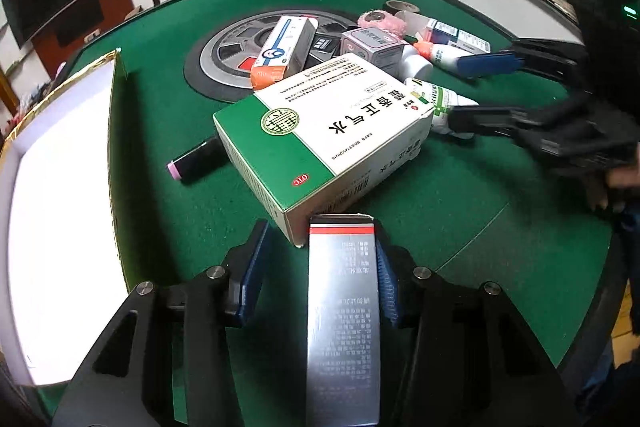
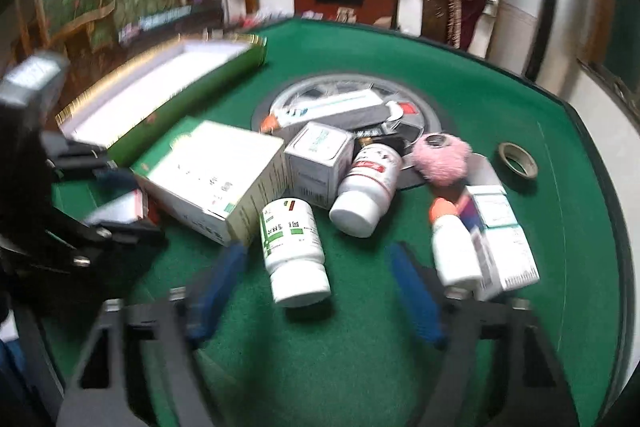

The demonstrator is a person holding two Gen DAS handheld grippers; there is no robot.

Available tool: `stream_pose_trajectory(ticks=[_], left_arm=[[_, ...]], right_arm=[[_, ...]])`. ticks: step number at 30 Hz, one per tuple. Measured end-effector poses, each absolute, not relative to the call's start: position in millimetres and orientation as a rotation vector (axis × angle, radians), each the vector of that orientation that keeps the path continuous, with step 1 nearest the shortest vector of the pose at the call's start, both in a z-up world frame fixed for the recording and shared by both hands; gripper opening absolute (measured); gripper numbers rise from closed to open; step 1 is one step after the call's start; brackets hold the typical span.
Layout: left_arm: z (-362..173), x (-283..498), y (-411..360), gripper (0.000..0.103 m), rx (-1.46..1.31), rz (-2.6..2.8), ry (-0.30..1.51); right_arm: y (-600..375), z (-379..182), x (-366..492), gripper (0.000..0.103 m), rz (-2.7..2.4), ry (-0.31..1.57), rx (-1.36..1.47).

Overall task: Organize objects
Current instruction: 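Move left gripper to the silver box while right gripper approaches the white pill bottle, then grasp the silver red-striped box with left gripper while right gripper grasps the green-labelled pill bottle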

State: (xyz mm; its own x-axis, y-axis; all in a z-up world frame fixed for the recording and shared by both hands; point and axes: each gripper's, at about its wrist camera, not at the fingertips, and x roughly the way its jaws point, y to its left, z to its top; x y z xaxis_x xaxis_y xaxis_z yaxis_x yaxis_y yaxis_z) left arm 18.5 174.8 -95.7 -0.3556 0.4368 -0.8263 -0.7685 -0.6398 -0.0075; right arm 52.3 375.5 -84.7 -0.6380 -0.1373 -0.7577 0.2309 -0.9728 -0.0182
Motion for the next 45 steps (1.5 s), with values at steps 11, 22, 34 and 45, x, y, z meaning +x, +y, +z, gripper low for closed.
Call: stream_pose_trajectory(ticks=[11,22,34,45], left_arm=[[-97,23,169,0.026,-1.09,1.937,0.561],[-91,12,165,0.026,-1.084,1.953,0.434],[-97,17,174,0.026,-1.049,2.104,0.514],[-98,22,180,0.027,-1.017,2.152,0.561]], right_arm=[[368,-103,37,0.033,-2.606,0.183,1.274],[383,-86,44,0.033,-2.672,0.043,1.209],[388,-77,45,0.033,-2.75,-0.078,1.158],[383,-81,43,0.033,-2.745,-0.077,1.19]])
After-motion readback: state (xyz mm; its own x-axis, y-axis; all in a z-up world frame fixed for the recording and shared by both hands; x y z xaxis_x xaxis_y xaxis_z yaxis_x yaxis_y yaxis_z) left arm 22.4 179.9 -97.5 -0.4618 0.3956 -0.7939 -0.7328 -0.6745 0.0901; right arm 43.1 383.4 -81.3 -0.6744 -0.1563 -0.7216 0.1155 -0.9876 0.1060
